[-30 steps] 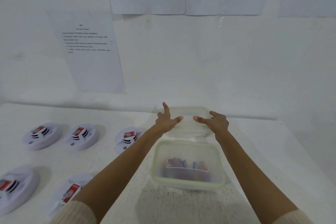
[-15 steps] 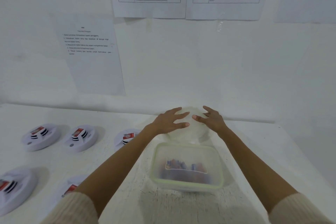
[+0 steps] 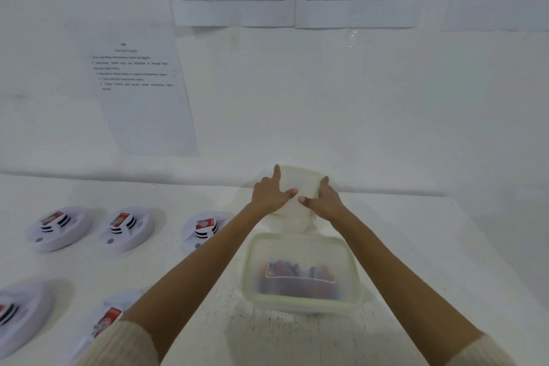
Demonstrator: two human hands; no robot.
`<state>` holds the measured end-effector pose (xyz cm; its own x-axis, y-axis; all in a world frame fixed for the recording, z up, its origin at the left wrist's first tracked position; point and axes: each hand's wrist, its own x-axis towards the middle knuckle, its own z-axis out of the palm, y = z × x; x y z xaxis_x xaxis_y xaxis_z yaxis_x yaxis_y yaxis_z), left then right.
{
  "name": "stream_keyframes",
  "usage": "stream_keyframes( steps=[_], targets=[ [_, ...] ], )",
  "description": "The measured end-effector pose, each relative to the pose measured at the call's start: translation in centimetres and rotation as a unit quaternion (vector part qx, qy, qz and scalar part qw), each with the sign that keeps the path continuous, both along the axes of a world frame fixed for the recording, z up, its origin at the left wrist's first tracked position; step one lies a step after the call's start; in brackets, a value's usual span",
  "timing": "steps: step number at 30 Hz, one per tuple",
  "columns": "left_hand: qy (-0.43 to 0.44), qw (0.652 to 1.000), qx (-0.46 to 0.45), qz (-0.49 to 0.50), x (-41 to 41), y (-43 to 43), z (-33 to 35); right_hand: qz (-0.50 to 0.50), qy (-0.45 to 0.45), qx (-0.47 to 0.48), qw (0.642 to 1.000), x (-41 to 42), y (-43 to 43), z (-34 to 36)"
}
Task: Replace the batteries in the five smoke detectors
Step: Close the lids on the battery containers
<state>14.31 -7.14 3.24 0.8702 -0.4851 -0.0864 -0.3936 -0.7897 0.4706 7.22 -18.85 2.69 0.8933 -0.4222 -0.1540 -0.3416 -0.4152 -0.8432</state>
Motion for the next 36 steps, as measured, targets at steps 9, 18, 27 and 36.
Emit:
stream_keyframes(
  steps=[9,18,27,36],
  targets=[
    [0.029,0.992,-0.092,0.082,-0.5,-0.1,0.5,-0.122,-0.055,0.168,0.977,1.6,-1.1,-1.2],
    [0.018,0.992,-0.091,0.088,-0.8,-0.1,0.4,-0.138,-0.074,0.183,0.97,0.5,-1.6,-0.2],
    [0.017,0.991,-0.098,0.094,-1.5,-0.3,0.3,-0.129,-0.093,0.021,0.987,0.0,-0.4,-0.6],
    [0.053,0.979,-0.122,0.156,-1.5,-0.9,0.5,-0.164,-0.1,0.247,0.95,0.7,-1.6,-1.3]
  ],
)
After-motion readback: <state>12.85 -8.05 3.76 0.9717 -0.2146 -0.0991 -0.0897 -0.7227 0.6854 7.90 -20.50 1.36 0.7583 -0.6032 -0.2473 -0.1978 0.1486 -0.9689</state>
